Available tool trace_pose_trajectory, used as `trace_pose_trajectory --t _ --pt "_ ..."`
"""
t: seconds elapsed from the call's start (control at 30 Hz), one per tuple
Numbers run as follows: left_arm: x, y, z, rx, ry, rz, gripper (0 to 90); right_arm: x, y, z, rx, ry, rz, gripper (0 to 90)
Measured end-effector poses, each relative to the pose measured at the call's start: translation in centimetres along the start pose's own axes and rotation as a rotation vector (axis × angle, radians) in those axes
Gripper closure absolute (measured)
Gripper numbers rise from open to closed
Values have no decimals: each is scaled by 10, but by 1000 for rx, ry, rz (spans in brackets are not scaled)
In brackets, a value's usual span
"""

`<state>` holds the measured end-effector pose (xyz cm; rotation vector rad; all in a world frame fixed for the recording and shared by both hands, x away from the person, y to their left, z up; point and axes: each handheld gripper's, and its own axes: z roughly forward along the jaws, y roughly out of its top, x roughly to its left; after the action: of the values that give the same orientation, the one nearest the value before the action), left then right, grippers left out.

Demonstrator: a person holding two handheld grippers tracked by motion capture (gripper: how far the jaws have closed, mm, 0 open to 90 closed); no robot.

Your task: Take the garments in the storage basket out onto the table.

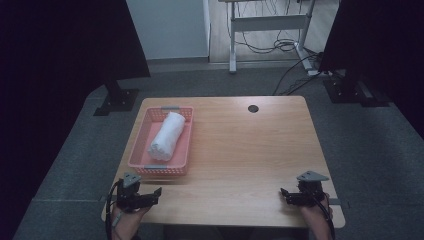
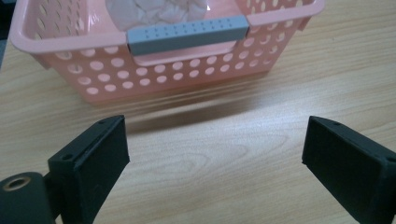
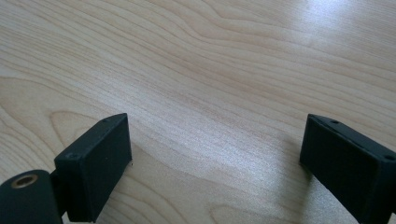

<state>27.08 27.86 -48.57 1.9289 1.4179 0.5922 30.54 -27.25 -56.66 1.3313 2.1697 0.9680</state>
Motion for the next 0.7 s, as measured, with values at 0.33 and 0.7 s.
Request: trace_pose_trajectory --t 0.33,0.7 --pt "0 12 -2 -2 -9 -2 51 0 0 0 0 0 0 84" --pt "0 27 -3 -6 -13 2 47 0 0 0 0 0 0 83"
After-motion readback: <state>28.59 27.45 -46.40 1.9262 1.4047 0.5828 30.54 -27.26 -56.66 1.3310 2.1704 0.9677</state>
